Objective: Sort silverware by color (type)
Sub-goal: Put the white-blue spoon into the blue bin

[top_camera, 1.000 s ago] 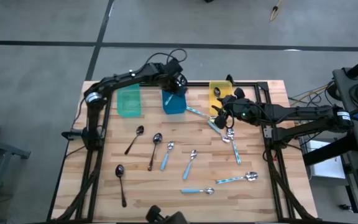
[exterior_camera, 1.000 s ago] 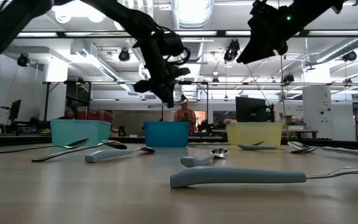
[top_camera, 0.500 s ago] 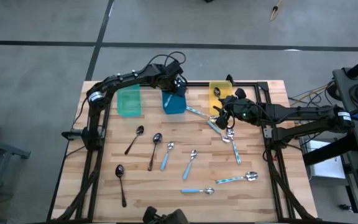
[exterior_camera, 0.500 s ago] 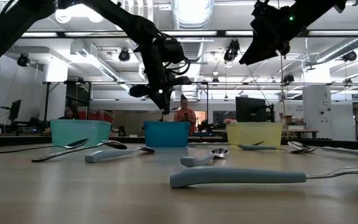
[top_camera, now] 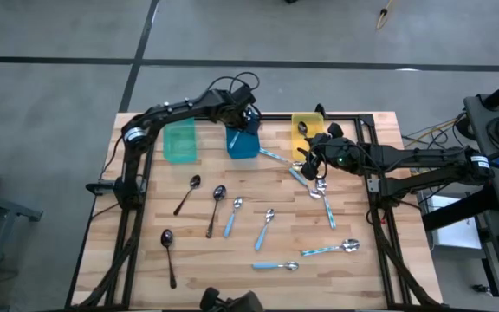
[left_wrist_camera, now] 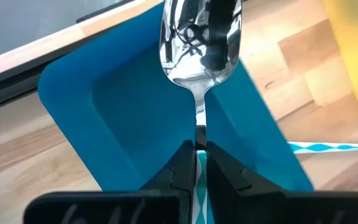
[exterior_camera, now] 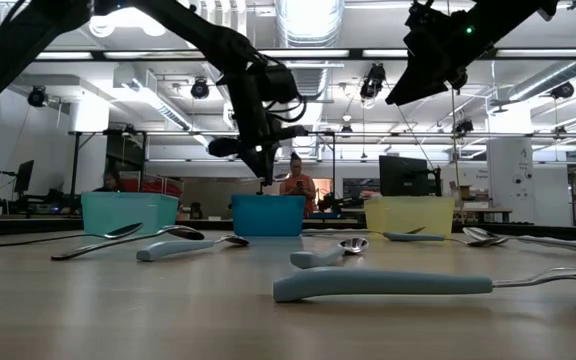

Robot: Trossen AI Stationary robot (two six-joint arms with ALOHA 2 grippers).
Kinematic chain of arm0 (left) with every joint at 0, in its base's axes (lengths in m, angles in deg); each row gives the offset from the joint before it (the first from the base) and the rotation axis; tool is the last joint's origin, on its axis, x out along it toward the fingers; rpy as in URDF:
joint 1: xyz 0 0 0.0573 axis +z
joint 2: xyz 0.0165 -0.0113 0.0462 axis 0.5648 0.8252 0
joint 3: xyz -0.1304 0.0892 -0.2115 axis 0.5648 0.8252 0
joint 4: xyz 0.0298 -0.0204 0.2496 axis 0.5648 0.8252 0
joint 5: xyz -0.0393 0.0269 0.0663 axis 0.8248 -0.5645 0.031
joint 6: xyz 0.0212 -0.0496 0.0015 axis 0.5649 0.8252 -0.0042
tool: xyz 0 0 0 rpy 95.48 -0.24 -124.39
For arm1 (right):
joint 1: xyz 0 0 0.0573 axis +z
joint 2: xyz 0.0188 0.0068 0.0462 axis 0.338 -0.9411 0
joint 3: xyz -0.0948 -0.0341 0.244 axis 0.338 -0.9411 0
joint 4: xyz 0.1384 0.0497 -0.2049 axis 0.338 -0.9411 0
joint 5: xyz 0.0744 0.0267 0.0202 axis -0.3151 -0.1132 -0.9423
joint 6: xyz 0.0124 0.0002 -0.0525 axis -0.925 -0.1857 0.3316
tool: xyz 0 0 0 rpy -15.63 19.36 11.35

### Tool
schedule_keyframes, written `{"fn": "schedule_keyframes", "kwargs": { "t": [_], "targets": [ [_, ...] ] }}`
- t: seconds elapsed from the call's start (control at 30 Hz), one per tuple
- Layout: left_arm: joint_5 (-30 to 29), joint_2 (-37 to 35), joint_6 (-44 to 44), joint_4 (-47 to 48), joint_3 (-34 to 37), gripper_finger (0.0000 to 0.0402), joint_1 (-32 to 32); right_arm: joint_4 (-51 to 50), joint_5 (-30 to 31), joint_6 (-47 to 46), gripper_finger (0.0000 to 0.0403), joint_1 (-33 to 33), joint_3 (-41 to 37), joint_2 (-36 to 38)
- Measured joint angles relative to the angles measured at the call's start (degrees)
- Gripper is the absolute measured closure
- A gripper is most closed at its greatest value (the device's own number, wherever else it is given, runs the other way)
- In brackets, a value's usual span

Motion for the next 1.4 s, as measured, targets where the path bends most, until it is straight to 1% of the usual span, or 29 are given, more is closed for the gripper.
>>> {"fn": "schedule_keyframes", "kwargs": {
  "t": [0.63, 1.03, 1.4],
  "targets": [
    [-0.7, 2.8, -0.4, -2.8, 0.0, 0.0393, -0.3, -0.5, 0.1, 0.0, 0.0231, 0.0, 0.0, 0.0],
    [-0.7, 5.2, -0.7, -1.5, 0.0, 0.0393, -0.3, -0.5, 0.1, 0.2, 0.0232, 0.0, 0.0, 0.0],
    [-0.7, 5.6, -0.7, -1.5, 0.0, 0.0393, -0.3, -0.5, 0.1, 0.2, 0.0232, 0.0, 0.0, 0.0]
  ]
}}
